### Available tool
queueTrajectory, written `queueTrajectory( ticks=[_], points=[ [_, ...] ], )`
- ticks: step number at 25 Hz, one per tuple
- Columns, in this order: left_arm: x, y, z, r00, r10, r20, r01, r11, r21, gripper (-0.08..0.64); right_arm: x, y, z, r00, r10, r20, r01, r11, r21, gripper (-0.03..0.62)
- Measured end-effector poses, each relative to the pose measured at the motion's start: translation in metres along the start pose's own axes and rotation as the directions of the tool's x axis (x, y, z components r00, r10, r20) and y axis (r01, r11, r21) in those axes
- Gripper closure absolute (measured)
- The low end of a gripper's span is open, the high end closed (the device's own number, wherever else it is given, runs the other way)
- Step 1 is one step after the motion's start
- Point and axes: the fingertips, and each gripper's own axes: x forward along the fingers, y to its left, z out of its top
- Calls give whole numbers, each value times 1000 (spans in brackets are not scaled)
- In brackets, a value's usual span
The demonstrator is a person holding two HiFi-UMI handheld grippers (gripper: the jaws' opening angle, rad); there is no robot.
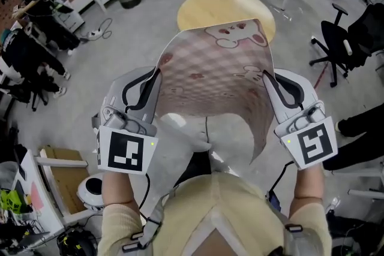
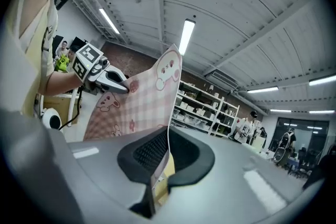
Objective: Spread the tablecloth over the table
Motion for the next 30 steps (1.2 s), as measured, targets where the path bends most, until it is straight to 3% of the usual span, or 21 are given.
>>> queueTrajectory(
  ticks=[3,7,13,19,25,30],
  points=[
    [27,20,7,999,-16,39,13,998,65,549,20,-27,9,999,-42,-7,42,998,-46,583],
    [98,85,28,994,-60,95,55,997,61,549,75,-104,41,996,-75,-40,70,992,-102,583],
    [116,99,31,979,-132,154,104,979,176,549,87,-115,42,987,-149,-61,135,973,-187,581],
    [209,170,38,971,-144,191,107,976,189,549,163,-199,55,983,-174,-61,156,960,-231,581],
    [218,176,38,956,-161,244,107,969,221,549,163,-203,55,972,-228,-47,210,946,-245,581],
    [227,180,38,960,-136,246,64,958,280,548,167,-208,54,974,-226,-10,213,932,-293,578]
  ],
)
